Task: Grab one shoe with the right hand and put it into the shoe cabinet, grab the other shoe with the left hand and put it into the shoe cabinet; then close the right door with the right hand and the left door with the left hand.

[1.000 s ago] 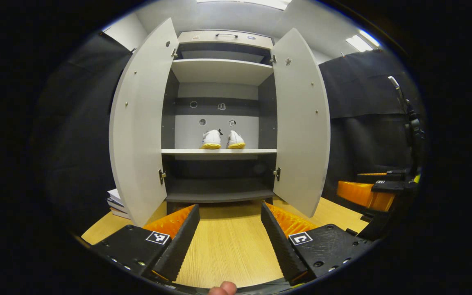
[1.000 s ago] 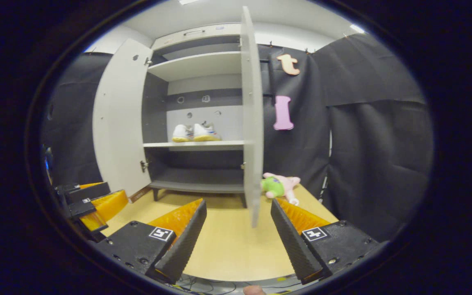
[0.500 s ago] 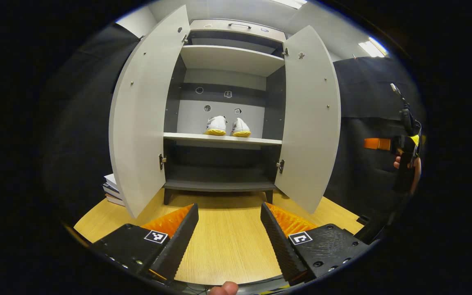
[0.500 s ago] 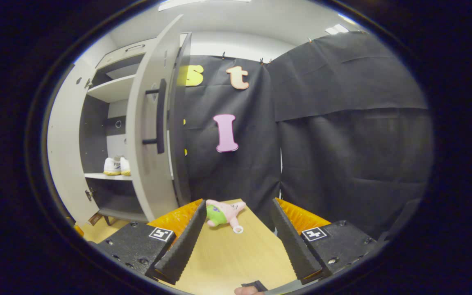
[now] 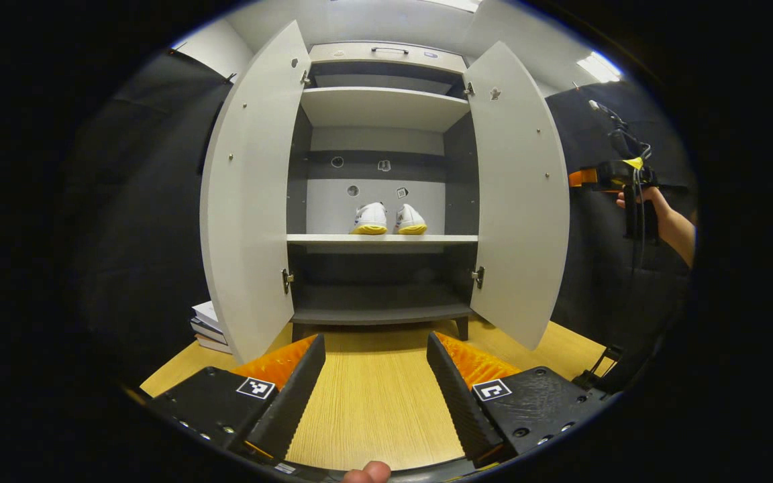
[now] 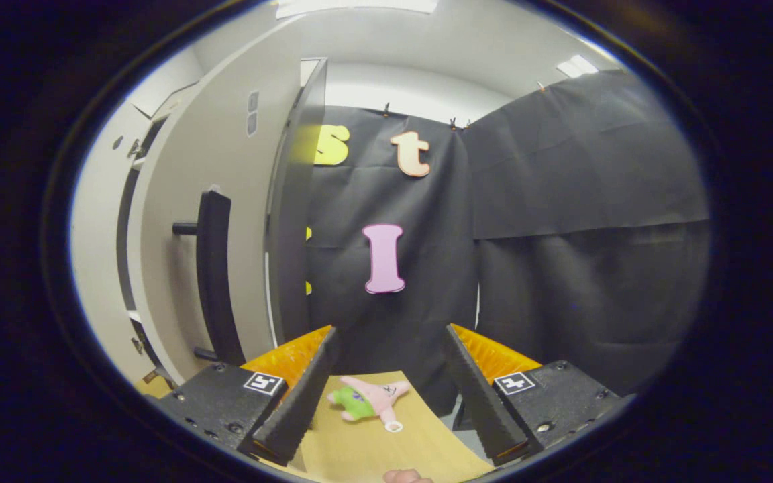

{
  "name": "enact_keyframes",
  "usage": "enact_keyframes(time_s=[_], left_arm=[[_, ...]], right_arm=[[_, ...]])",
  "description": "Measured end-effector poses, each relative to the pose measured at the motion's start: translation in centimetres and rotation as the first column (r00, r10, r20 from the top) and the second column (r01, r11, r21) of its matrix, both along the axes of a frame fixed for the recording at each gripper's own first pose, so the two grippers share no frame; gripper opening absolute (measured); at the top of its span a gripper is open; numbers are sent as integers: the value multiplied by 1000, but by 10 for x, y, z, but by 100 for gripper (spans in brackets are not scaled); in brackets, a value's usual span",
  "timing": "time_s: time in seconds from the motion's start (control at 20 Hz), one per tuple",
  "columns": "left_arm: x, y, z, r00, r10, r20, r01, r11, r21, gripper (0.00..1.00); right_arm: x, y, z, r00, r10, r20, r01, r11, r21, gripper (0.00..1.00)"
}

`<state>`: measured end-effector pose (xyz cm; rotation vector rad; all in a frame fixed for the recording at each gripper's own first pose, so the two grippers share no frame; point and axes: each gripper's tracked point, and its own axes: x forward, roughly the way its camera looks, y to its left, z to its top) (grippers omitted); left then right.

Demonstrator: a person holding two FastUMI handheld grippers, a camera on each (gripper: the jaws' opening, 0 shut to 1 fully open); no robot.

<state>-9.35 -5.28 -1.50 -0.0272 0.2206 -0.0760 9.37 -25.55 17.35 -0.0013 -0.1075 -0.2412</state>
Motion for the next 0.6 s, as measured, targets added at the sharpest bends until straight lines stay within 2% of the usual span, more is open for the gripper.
enact_keyframes(time_s=[0.2,0.4,0.45,0.5,0.6], left_arm=[[2,1,-2,1000,7,-4,-7,1000,-4,91],[2,3,-1,1000,9,0,-9,1000,-3,91],[1,3,-1,1000,9,0,-9,1000,-2,91],[1,5,-1,1000,9,2,-9,1000,-1,91],[1,8,-1,1000,10,2,-10,1000,4,91]], right_arm=[[-1,21,15,999,42,17,-41,998,-48,97],[-4,37,16,1000,21,21,-21,999,-42,97],[-4,44,13,999,36,15,-35,999,-29,98],[-4,53,11,998,60,13,-60,998,-10,89],[-8,73,10,995,101,9,-101,995,-9,93]])
